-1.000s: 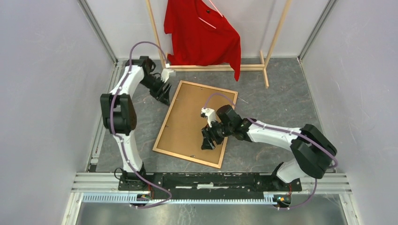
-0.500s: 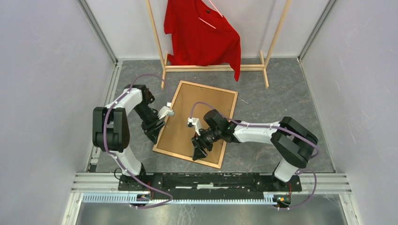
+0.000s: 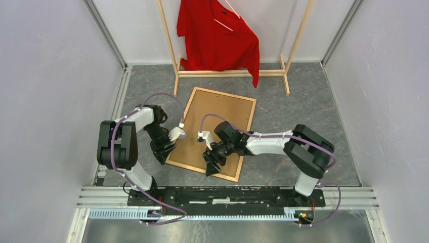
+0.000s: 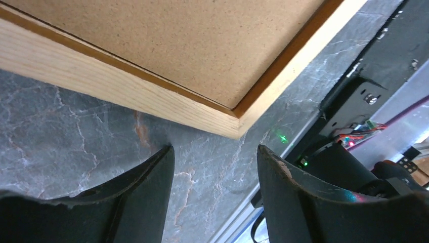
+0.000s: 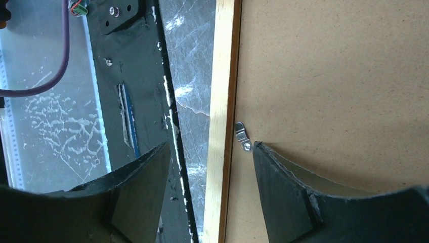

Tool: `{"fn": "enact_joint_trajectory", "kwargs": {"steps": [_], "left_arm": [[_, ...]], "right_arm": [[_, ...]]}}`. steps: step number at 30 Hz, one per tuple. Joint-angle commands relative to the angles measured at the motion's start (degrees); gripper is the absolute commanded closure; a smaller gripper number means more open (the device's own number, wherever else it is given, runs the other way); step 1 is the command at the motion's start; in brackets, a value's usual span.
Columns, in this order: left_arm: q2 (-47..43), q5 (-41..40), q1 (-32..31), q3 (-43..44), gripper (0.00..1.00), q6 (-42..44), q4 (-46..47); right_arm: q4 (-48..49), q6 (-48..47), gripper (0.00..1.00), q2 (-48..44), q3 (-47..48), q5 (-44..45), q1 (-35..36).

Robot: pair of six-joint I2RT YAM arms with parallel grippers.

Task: Put the photo into the frame
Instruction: Install the photo frame at the center of the board.

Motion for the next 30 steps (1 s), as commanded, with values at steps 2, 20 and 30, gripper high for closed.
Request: {"fn": "enact_joint_trajectory", "kwargs": {"steps": [2, 20, 30], "left_arm": [[-2.3, -1.0, 0.0, -3.3, 0.34, 2.0, 7.7], [1.0, 0.2, -0.6, -3.5, 0.36, 0.5, 10.7], [1.5, 0.1, -0.9, -3.4, 0.38, 0.2, 10.7]], "right_arm": [[1.1, -1.5, 0.32, 0.9, 1.3, 2.2, 0.8], [1.8, 0.7, 0.33, -1.0, -1.5, 4.0, 3.2], [0.7, 0.7, 0.33, -4.5, -3.9, 6.4, 2.4]]}}
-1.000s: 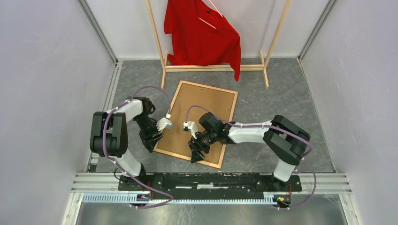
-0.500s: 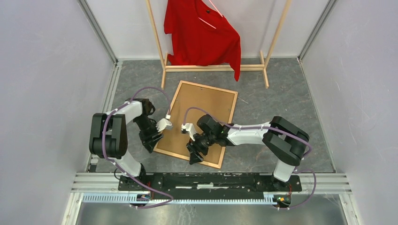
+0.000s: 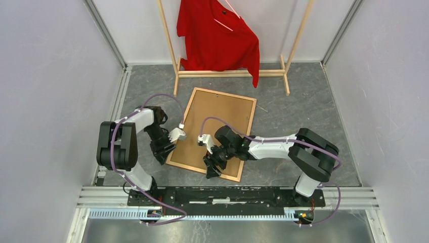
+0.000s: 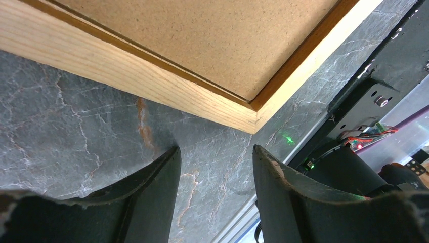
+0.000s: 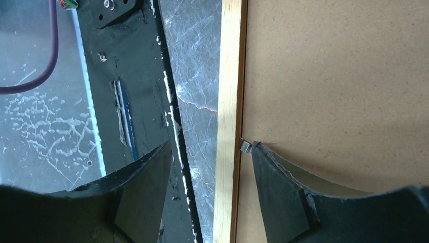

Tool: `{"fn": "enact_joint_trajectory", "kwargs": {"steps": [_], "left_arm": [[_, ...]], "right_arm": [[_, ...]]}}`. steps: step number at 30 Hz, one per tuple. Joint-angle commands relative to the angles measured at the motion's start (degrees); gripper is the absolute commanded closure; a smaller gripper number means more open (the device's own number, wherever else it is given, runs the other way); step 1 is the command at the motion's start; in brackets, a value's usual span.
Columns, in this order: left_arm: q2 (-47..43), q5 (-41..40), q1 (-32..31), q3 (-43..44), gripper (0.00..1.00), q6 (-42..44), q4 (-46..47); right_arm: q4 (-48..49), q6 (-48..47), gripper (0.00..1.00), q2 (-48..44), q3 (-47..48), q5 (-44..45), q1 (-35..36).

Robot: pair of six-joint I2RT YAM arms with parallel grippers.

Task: Put the photo into the frame
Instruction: Install the photo frame at the center of the board.

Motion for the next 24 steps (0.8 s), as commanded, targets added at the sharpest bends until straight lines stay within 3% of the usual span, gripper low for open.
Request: {"fn": "enact_joint_trajectory", "kwargs": {"steps": [1, 11, 24], "left_arm": [[1.9, 1.0, -0.5, -1.2, 0.38, 0.3, 7.2], [1.9, 0.1, -0.5, -0.8, 0.39, 0.1, 7.0], [2.5, 0.8, -0.5, -0.2, 0.4, 0.2, 6.6]], "right_arm": [[-1.0, 0.6, 0.33, -2.3, -1.0, 1.1, -0.8], [-0.3, 1.6, 0.33, -2.1, -1.0, -0.5, -3.5], [-0.5, 3.2, 0.34, -2.3, -3.4, -0.6, -0.5]]}}
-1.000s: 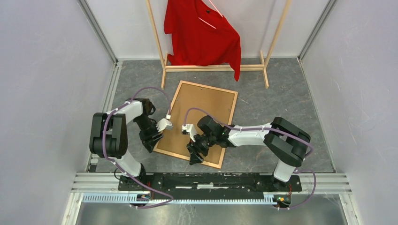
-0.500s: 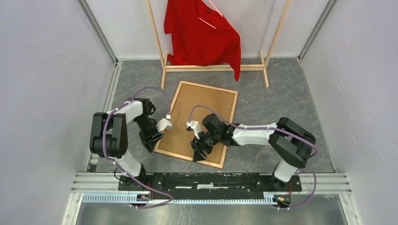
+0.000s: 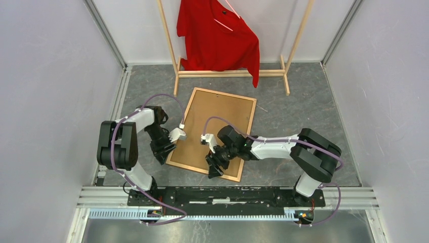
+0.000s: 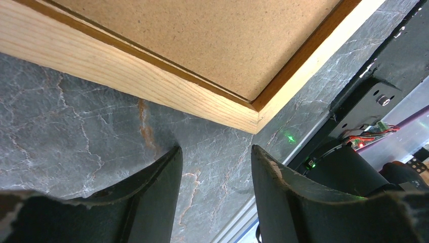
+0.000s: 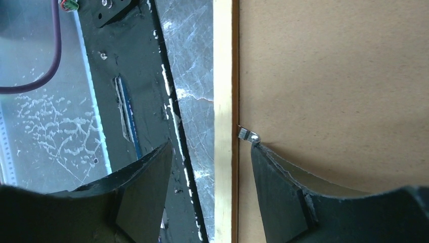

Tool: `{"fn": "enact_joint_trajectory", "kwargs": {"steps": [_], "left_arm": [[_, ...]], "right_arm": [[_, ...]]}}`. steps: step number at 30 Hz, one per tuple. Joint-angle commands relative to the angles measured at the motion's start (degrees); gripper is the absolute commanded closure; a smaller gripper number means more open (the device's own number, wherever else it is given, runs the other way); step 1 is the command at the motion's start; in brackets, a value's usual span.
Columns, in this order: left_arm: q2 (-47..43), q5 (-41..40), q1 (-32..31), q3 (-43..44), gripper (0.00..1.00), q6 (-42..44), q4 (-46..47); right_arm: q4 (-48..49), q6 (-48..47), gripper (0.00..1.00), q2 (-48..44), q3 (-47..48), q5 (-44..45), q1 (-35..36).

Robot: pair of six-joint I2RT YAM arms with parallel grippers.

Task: Put the photo into the frame
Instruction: Install the photo frame at the center of the board.

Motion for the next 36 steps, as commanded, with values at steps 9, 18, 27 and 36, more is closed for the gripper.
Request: {"fn": "enact_joint_trajectory", "kwargs": {"steps": [9, 18, 27, 36], "left_arm": [[2.0, 1.3, -0.4, 0.0, 0.41, 0.3, 6.1], [2.5, 1.4, -0.8, 0.1, 0.41, 0.3, 6.2], [2.3, 0.4, -0.8, 0.3, 0.41, 0.5, 5.7], [2.9, 0.3, -0.8, 0.6, 0.42, -0.1, 5.7]], "right_arm": [[-0.2, 1.1, 0.35, 0.5, 0.4, -1.0, 2.0], [-0.2, 0.9, 0.35, 0.8, 2.1, -2.3, 2.6], [-6.1, -2.0, 0.35, -1.0, 7.7, 0.3, 0.4], [-5.0, -1.8, 0.35, 1.2, 6.2, 0.8, -0.9]]}}
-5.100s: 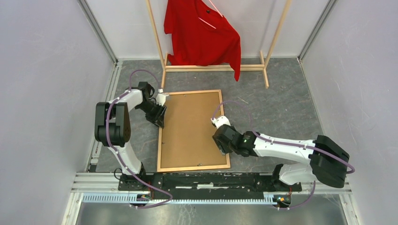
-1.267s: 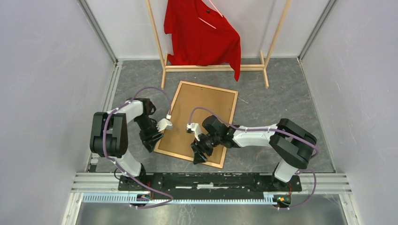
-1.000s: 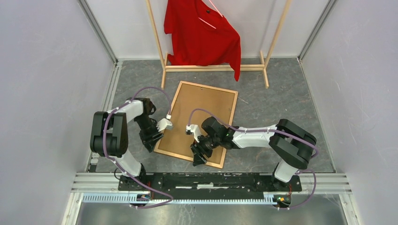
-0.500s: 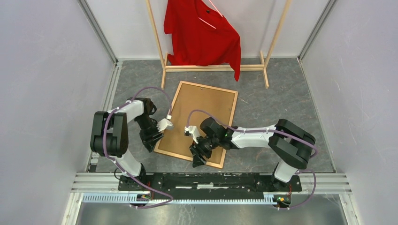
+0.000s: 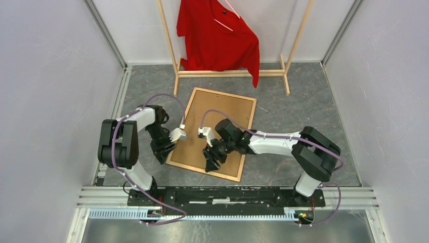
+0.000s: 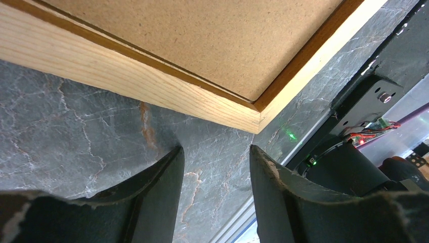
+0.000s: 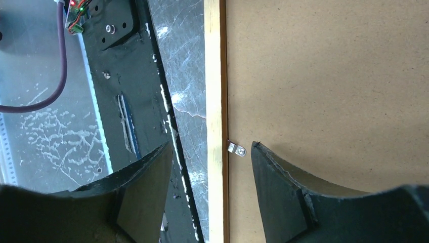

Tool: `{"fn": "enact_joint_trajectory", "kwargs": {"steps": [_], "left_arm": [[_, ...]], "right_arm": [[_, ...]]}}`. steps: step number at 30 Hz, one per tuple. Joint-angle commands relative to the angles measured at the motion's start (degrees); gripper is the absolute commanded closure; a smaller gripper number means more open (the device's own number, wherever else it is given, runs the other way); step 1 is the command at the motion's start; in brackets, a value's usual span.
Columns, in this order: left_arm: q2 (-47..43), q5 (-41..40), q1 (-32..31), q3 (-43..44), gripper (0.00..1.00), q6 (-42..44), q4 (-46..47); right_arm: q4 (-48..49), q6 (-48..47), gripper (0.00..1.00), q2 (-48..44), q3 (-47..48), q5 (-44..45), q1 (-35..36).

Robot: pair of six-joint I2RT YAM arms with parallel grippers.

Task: Put the photo into the frame
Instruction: Install the photo frame at the center of the board.

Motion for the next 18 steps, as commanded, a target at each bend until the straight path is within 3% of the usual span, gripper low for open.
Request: {"fn": "enact_joint_trajectory", "kwargs": {"steps": [1, 18], "left_arm": [[1.9, 1.0, -0.4, -0.2, 0.42, -0.1, 6.2], [2.5, 2.2, -0.3, 0.4, 0.43, -0.4, 6.2]], "right_arm": [[0.6, -0.8, 0.35, 0.9, -0.2, 0.5, 0.2], [2.4, 1.7, 0.35, 0.6, -6.0, -0.4, 3.8]]}}
